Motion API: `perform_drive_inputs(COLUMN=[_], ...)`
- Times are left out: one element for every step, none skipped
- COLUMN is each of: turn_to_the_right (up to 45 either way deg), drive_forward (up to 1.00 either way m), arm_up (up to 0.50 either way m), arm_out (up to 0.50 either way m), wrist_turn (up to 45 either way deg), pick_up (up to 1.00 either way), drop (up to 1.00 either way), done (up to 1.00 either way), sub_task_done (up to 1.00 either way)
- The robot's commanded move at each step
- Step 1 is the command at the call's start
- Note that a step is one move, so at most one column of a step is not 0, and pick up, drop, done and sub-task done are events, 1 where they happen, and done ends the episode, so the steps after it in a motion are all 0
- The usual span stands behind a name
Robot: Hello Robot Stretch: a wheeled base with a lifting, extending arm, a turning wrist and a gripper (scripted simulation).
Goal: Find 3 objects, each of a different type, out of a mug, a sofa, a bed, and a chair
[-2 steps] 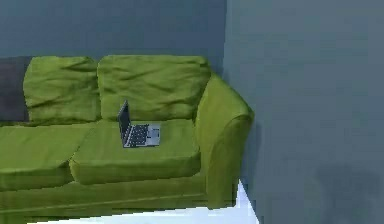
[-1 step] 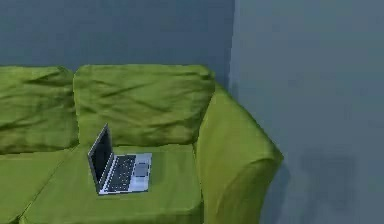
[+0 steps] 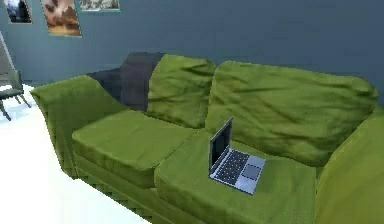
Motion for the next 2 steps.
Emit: perform_drive_inputs(turn_to_the_right=[0.0,-45.0], drive_forward=[0.00,0.00], arm_up=[0.00,0.00], arm_out=[0.00,0.00], wrist_turn=[0.0,0.0], pick_up=[0.00,0.00], drop=[0.00,0.00], done=[0.00,0.00], sub_task_done=[1.00,0.00])
